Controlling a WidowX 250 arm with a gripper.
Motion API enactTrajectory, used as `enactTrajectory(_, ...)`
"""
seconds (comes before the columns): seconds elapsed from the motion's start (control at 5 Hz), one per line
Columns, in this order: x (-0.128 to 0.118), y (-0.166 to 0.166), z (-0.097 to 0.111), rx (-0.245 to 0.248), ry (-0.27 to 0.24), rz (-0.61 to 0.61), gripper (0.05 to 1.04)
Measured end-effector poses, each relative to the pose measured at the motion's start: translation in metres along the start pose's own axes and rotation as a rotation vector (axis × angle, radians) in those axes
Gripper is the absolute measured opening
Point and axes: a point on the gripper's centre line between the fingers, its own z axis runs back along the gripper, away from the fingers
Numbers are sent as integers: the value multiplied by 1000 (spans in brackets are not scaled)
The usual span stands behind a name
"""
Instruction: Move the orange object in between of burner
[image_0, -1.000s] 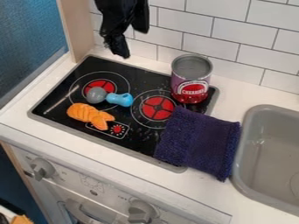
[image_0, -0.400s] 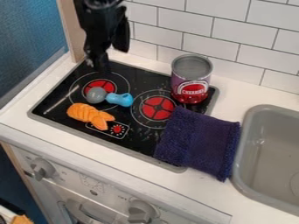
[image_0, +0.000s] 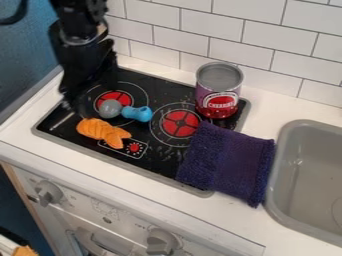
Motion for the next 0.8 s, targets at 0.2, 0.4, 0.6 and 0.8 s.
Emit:
enactTrajectory(0.2, 5, 24, -8, 41, -40, -17, 1000)
enactTrajectory(0.4, -2, 22, -14, 51, -43, -44, 1000)
enactTrajectory(0.6, -11, 19, -25, 65, -44, -74, 1000)
enactTrajectory(0.8, -16, 17, -33, 70, -44, -76, 1000)
